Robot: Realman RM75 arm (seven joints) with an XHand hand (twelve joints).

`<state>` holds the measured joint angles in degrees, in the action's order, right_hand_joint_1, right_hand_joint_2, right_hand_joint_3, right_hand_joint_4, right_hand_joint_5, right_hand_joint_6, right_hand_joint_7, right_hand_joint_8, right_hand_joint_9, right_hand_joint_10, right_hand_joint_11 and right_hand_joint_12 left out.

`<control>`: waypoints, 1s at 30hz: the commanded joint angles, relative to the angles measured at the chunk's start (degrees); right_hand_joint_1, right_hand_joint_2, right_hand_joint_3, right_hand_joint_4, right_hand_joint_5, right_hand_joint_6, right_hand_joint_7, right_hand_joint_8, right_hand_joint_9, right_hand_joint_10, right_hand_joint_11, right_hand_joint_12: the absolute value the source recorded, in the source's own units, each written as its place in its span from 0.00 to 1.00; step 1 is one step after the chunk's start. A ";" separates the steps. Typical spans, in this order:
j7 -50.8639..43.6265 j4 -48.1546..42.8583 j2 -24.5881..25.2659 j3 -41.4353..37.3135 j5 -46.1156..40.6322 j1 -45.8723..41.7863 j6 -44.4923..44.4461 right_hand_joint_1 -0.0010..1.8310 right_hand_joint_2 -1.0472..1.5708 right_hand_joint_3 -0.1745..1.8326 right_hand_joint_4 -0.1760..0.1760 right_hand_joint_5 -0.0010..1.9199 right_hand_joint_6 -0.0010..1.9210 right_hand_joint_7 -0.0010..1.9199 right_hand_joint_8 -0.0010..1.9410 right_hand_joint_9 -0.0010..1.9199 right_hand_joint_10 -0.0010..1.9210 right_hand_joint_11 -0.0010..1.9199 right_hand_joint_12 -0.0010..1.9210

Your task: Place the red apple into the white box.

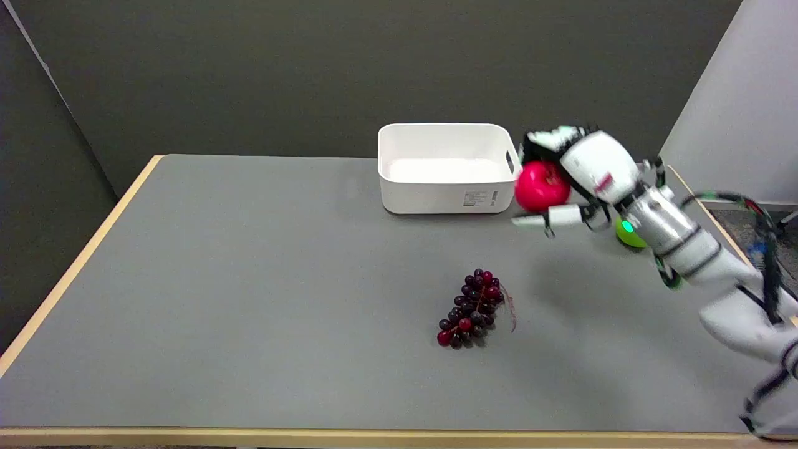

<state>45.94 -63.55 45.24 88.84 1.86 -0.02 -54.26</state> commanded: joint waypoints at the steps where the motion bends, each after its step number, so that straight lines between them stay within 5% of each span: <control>1: -0.40 6.91 7.66 26.66 2.23 41.84 25.40 0.65 0.81 0.27 0.00 0.36 0.77 0.39 0.77 0.48 0.89 0.36 0.89; 18: -0.38 43.67 23.85 31.90 13.87 59.99 32.36 0.64 0.83 0.26 0.00 0.34 0.79 0.37 0.79 0.46 0.93 0.32 0.91; 29: 1.01 43.28 22.93 29.74 12.86 58.99 37.59 0.62 0.88 0.18 0.00 0.29 0.85 0.31 0.86 0.42 0.98 0.23 0.94; 30: 2.26 42.41 22.72 29.50 12.11 58.42 37.82 0.60 0.87 0.21 0.07 0.27 0.80 0.31 0.82 0.40 0.95 0.20 0.94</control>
<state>45.79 -32.13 63.03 116.21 12.15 50.33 -25.38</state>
